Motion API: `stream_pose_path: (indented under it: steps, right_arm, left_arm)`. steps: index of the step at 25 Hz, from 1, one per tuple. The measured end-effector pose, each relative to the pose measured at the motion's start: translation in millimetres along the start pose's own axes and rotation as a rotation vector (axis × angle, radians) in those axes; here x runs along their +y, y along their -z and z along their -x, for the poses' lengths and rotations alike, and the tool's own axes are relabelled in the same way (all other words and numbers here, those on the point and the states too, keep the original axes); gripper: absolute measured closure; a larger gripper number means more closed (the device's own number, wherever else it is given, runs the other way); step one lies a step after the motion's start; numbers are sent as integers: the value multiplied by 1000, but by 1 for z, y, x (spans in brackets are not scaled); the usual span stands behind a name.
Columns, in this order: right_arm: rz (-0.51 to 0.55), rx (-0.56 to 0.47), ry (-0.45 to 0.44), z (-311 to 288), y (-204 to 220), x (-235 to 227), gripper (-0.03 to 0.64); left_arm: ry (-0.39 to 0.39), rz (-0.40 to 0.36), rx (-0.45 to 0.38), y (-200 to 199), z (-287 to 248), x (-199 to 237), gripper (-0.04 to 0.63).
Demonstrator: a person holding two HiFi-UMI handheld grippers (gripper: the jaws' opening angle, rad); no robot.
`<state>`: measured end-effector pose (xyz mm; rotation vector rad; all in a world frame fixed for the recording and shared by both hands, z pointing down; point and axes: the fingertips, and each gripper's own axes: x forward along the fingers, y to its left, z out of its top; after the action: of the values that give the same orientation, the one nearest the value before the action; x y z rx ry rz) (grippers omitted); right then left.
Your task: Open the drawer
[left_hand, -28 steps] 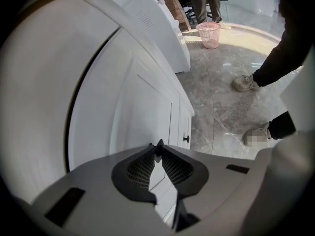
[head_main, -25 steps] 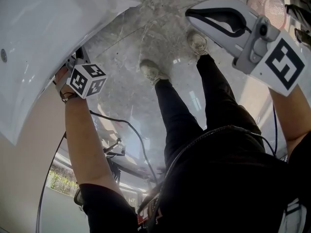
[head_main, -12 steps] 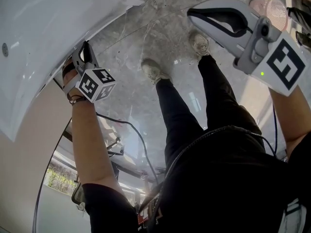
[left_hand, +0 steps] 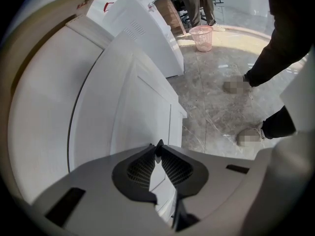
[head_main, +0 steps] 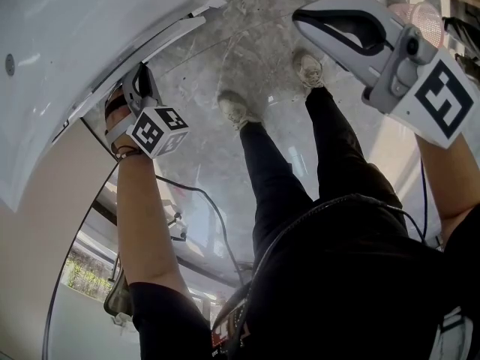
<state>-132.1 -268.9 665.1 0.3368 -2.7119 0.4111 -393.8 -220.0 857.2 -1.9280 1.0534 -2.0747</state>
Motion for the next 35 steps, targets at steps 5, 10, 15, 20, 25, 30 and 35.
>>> stream_pose_path:
  steps: [5, 10, 15, 20, 25, 30, 35]
  right_arm:
    - [8, 0, -5, -1, -4, 4, 622]
    - [10, -14, -4, -3, -9, 5, 622]
    - [16, -17, -6, -4, -9, 10, 622]
    - [21, -14, -8, -8, -8, 14, 621]
    - [34, -14, -11, -15, -13, 45, 621]
    - [39, -14, -13, -18, -14, 55, 621]
    - [44, -13, -20, -15, -11, 49, 623]
  left_arm:
    - [3, 3, -7, -1, 6, -7, 555]
    - [4, 3, -14, -3, 12, -14, 557]
    - [6, 3, -22, -4, 17, -23, 557]
    - [7, 6, -31, -4, 19, -31, 557]
    - [4, 6, -43, 14, 38, -45, 557]
    - [11, 13, -54, 18, 45, -57, 557]
    - [10, 11, -54, 7, 43, -61, 557]
